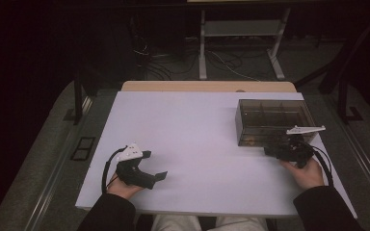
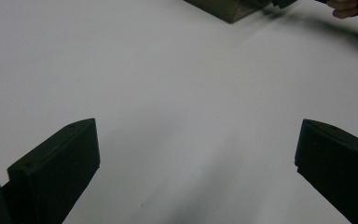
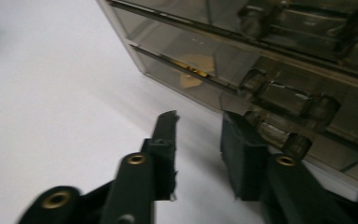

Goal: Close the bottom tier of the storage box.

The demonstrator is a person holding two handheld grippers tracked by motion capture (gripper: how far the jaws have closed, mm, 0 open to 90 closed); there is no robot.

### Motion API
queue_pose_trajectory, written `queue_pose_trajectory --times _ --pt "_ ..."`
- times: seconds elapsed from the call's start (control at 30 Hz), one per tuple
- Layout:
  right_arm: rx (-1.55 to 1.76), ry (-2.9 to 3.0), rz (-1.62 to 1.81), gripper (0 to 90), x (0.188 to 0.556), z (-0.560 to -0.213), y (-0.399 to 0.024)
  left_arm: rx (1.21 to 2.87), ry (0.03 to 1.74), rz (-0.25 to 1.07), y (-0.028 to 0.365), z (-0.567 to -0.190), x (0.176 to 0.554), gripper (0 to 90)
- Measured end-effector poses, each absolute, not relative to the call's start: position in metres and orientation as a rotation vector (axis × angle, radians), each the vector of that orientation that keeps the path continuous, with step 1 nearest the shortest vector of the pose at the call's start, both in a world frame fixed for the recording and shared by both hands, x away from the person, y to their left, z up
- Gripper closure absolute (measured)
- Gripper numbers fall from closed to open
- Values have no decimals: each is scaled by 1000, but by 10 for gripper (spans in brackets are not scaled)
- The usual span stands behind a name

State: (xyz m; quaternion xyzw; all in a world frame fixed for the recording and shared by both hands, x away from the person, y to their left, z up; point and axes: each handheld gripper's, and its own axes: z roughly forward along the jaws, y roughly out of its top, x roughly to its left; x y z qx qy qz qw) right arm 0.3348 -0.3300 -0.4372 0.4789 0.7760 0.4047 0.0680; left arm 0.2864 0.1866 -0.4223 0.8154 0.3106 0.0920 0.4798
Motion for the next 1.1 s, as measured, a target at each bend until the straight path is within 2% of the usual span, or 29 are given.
queue_pose_trajectory --times 0.13,0.23,0.3,0.33,0.4,0.43,0.77,1.1 --pt "1450 2302 1268 444 327 -431 -330 1988 760 215 185 -423 287 0" --pt "1458 2325 1338 223 325 -428 -330 1989 756 212 185 -423 287 0" --pt "1437 2319 1369 166 320 -424 -330 1988 756 209 185 -422 287 0" --pt "1416 2306 1386 109 317 -422 -330 1986 758 208 185 -423 287 0" --pt "1404 2276 1409 80 312 -418 -329 1984 758 208 186 -422 287 0" --pt "1404 2258 1429 0 310 -417 -328 1983 759 209 186 -422 287 0" --pt "1332 2222 1471 2 286 -406 -319 1986 766 191 187 -423 287 0" --pt "1274 2245 1487 2 266 -412 -305 1988 774 166 188 -424 286 0"
